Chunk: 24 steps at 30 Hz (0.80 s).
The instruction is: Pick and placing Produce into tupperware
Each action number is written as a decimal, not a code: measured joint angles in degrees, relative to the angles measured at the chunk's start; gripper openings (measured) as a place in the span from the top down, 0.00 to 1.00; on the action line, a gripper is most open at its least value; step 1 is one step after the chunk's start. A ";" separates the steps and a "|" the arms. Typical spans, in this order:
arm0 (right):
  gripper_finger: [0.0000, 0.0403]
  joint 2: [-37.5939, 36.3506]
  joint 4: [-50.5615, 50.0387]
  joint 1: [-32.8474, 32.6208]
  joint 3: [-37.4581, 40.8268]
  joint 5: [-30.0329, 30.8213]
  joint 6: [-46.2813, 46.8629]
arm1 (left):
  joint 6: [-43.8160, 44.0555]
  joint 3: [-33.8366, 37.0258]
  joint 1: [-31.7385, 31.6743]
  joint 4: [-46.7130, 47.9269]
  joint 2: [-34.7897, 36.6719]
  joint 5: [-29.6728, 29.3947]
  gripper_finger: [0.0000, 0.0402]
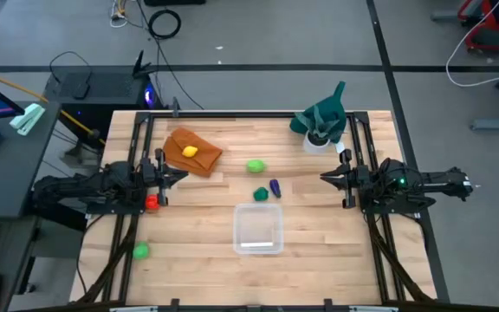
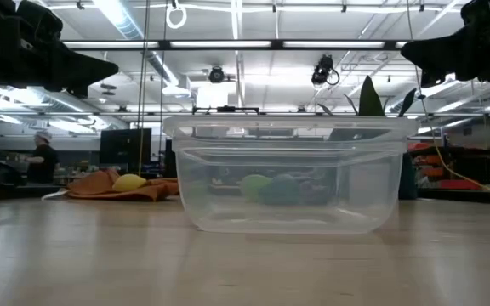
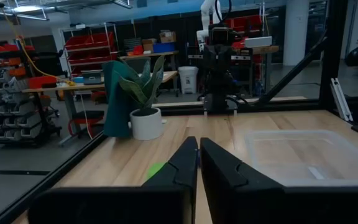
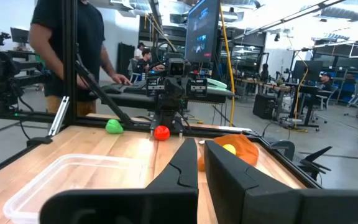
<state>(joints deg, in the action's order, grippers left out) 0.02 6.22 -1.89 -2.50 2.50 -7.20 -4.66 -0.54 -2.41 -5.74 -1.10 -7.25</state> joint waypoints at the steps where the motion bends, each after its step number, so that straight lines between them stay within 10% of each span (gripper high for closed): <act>1: 1.00 0.02 0.00 0.01 -0.01 0.00 0.00 | 0.00 -0.01 0.01 0.00 -0.01 0.00 0.93; 24: 1.00 0.00 0.00 0.01 0.00 -0.02 0.00 | -0.01 0.00 -0.01 0.00 -0.01 0.01 0.92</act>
<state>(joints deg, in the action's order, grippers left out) 0.01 6.22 -1.88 -2.50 2.48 -7.20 -4.67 -0.54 -2.41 -5.74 -1.10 -7.25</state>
